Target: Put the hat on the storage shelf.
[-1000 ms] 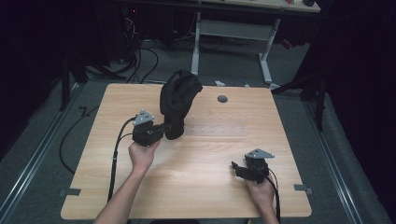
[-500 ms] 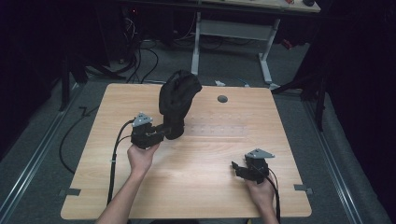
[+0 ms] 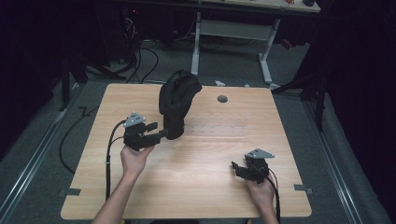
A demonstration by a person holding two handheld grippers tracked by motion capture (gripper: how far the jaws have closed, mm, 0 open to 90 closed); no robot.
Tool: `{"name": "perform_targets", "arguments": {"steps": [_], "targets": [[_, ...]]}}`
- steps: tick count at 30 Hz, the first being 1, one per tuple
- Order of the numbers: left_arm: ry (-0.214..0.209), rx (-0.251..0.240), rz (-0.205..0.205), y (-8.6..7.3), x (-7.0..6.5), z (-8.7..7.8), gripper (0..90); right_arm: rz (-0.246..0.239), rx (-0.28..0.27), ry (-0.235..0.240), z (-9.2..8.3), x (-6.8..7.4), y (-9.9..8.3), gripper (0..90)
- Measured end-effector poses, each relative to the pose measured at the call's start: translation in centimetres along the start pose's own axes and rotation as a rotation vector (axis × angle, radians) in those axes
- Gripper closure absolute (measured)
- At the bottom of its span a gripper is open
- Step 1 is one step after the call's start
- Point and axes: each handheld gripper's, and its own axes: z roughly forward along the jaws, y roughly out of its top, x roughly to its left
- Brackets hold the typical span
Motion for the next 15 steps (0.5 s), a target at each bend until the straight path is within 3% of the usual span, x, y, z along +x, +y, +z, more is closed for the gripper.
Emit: {"name": "perform_targets", "arguments": {"steps": [15], "targets": [[-0.016, -0.008, -0.007, -0.3, 0.1, -2.5, 35.4, -0.001, 0.0, -0.002, 0.0, 0.0, 0.0, 33.7]]}}
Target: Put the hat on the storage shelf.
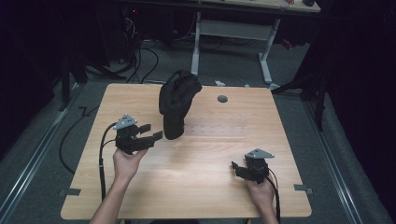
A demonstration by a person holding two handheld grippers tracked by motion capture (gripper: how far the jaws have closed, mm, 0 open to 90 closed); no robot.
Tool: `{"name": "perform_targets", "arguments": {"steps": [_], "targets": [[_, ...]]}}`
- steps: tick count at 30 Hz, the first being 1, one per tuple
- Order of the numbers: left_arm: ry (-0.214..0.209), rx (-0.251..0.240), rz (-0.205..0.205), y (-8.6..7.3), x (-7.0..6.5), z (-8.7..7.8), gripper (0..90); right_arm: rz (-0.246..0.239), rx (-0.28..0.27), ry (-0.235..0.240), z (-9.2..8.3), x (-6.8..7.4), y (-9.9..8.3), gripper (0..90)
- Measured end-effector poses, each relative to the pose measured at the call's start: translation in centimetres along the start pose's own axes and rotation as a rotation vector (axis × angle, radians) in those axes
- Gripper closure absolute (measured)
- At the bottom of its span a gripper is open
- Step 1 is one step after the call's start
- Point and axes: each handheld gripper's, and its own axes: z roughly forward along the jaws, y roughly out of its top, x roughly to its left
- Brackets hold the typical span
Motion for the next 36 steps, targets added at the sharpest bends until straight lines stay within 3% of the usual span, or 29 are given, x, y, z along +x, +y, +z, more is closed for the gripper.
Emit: {"name": "perform_targets", "arguments": {"steps": [20, 36], "targets": [[0.008, 0.014, -0.012, -1.3, 0.0, -2.2, 34.5, -0.002, 0.001, 0.0, 0.0, 0.0, 0.0, 33.6], [0.025, 0.05, -0.015, -2.9, -0.2, -2.7, 33.9, 0.001, 0.002, 0.001, 0.0, 0.0, 0.0, 33.6]]}}
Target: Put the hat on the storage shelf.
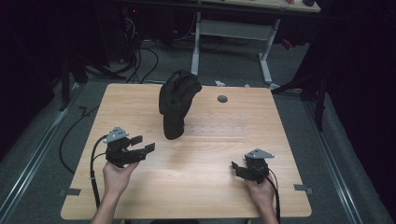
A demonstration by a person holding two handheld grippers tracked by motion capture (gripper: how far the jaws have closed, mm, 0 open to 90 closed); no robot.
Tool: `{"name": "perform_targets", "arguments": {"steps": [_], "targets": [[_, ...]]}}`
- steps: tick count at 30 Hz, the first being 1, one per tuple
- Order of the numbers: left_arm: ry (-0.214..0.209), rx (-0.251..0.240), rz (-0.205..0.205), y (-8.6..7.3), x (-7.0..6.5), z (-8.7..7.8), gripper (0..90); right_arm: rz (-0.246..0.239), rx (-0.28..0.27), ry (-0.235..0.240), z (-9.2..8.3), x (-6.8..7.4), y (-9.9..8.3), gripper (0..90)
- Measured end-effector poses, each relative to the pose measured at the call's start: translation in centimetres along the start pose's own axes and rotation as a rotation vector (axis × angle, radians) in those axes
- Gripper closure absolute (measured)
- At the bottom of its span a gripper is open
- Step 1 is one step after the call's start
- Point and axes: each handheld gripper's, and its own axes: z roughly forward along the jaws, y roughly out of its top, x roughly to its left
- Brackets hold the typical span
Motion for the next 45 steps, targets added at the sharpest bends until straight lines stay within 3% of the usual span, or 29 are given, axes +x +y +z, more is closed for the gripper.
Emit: {"name": "perform_targets", "arguments": {"steps": [13, 45], "targets": [[-0.016, 0.021, -0.003, -1.3, -0.2, 0.5, 32.8, 0.0, 0.0, -0.001, 0.0, 0.0, 0.0, 33.6], [-0.006, 0.104, -0.008, -4.7, -0.6, 2.6, 32.8, 0.0, -0.001, -0.002, 0.0, 0.0, 0.0, 33.5]]}}
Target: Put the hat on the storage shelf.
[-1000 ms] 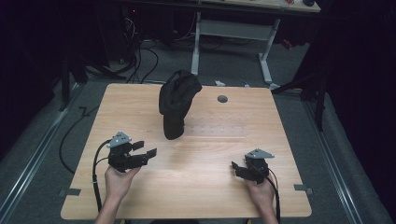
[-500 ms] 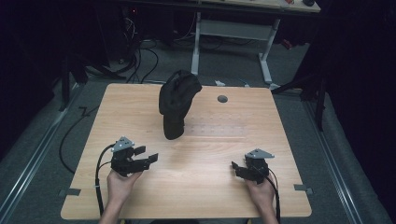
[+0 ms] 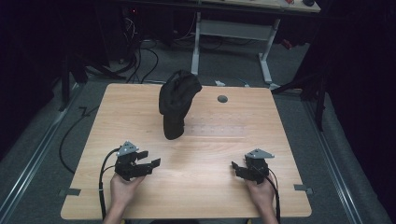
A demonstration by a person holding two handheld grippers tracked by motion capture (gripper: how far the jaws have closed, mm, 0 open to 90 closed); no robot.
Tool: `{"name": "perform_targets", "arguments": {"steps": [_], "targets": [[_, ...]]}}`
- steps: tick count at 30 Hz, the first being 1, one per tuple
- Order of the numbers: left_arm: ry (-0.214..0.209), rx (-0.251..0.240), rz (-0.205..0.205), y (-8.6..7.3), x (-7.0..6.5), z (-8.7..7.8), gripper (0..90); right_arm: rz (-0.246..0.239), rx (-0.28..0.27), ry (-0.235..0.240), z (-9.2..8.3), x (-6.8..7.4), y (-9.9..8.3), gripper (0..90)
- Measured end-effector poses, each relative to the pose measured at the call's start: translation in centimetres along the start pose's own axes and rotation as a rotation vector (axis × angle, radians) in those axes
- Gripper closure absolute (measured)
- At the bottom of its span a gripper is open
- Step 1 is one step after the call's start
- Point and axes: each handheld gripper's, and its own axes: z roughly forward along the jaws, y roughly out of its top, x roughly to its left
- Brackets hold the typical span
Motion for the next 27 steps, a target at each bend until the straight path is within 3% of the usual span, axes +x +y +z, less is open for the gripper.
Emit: {"name": "perform_targets", "arguments": {"steps": [8, 12, 15, 20, 25, 27], "targets": [[0.008, 0.02, -0.012, -0.7, 0.1, 1.0, 33.0, -0.001, 0.0, 0.0, 0.0, 0.0, 0.0, 33.5], [0.036, 0.038, -0.004, -1.2, 0.2, 1.6, 33.0, -0.003, -0.001, -0.001, 0.0, 0.0, 0.0, 33.5], [0.078, 0.051, 0.016, -1.5, 0.1, 2.3, 32.8, -0.003, -0.001, -0.001, 0.0, 0.0, 0.0, 33.5], [0.18, 0.084, 0.1, -2.0, -0.4, 3.3, 32.0, -0.003, -0.001, -0.001, 0.0, 0.0, 0.0, 33.5], [0.226, 0.1, 0.145, -2.4, -0.6, 4.0, 31.1, -0.003, 0.0, 0.0, 0.0, 0.0, 0.0, 33.5], [0.228, 0.099, 0.144, -2.4, -0.6, 4.0, 30.9, -0.004, -0.001, -0.001, 0.0, 0.0, 0.0, 33.4]]}}
